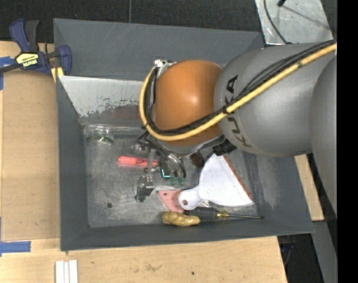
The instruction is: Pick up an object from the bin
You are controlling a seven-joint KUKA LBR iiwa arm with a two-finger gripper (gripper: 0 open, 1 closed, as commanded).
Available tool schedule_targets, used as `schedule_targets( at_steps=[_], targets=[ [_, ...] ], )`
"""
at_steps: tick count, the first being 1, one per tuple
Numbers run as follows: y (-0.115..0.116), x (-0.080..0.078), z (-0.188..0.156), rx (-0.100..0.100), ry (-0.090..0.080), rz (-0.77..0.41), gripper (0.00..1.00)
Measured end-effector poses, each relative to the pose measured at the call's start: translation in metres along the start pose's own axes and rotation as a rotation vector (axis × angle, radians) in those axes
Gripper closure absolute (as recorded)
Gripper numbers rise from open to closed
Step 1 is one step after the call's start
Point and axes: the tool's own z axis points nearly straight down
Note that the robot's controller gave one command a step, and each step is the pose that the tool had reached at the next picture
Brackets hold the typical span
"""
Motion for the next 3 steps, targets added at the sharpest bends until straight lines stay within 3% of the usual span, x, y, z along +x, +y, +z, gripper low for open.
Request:
schedule_targets(
  at_steps=[1, 2, 3],
  targets=[
    [-0.001, -0.002, -0.004, -0.001, -0.007, 0.003, 0.0],
    [-0.023, -0.035, 0.046, -0.004, -0.015, -0.002, 0.0],
    [-0.042, -0.036, 0.087, -0.002, -0.008, 0.174, 1.0]
  ],
)
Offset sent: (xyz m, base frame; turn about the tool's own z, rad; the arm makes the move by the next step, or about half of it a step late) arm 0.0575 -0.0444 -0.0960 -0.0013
